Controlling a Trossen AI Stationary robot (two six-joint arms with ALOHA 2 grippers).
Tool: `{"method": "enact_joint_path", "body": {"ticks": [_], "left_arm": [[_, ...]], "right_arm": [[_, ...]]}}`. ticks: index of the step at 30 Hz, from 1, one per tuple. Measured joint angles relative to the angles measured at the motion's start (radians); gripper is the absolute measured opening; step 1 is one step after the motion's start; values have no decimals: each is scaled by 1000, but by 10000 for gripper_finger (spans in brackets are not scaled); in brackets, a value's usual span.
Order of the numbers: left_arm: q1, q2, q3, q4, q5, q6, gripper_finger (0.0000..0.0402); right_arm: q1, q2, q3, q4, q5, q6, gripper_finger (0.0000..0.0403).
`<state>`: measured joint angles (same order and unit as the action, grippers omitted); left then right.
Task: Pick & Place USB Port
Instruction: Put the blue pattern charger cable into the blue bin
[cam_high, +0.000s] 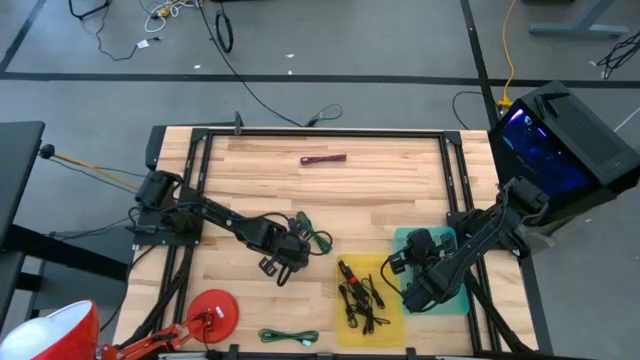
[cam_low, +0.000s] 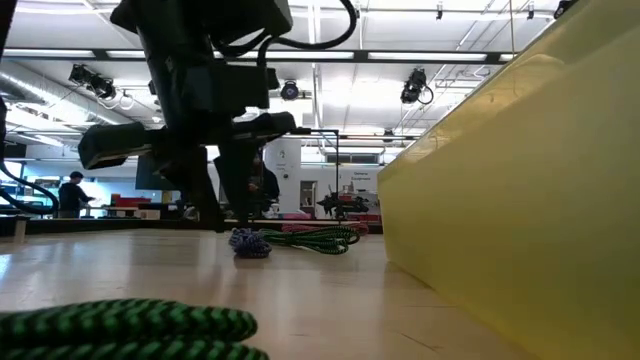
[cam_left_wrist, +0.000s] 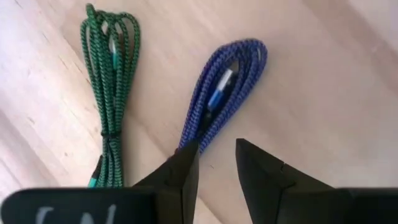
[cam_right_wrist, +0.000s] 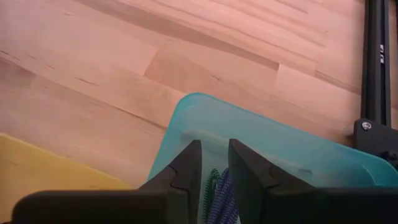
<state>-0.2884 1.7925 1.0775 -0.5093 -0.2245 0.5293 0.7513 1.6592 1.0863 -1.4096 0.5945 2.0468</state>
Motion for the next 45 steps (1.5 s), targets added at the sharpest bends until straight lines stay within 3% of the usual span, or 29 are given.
{"method": "enact_joint_path", "body": {"ticks": [4, 10, 14, 25, 29, 31, 33, 40, 45], "left_arm": [[25, 1, 2, 13, 48, 3, 113], [57, 1, 2, 34, 42, 32, 113], [79, 14, 2, 31, 106, 32, 113], [115, 90, 7, 44, 111, 59, 112], [127, 99, 7, 47, 119, 1, 82], [127, 80, 6, 58, 108, -40, 38], [129, 61, 9, 54, 111, -103, 18], [120, -71, 61, -47, 80, -267, 17], [102, -226, 71, 39, 81, -310, 17]], "right_arm": [[0, 0, 0, 3, 0, 0, 80], [0, 0, 0, 3, 0, 1, 80], [0, 0, 0, 4, 0, 1, 80], [-7, 0, 0, 12, 0, -1, 80], [-15, 0, 0, 20, 2, -21, 80], [-19, 0, 0, 20, 2, -21, 80], [-22, 0, 0, 20, 5, -22, 80], [-22, 0, 0, 48, 80, -36, 80], [-22, 0, -1, 127, 280, -127, 80]]}}
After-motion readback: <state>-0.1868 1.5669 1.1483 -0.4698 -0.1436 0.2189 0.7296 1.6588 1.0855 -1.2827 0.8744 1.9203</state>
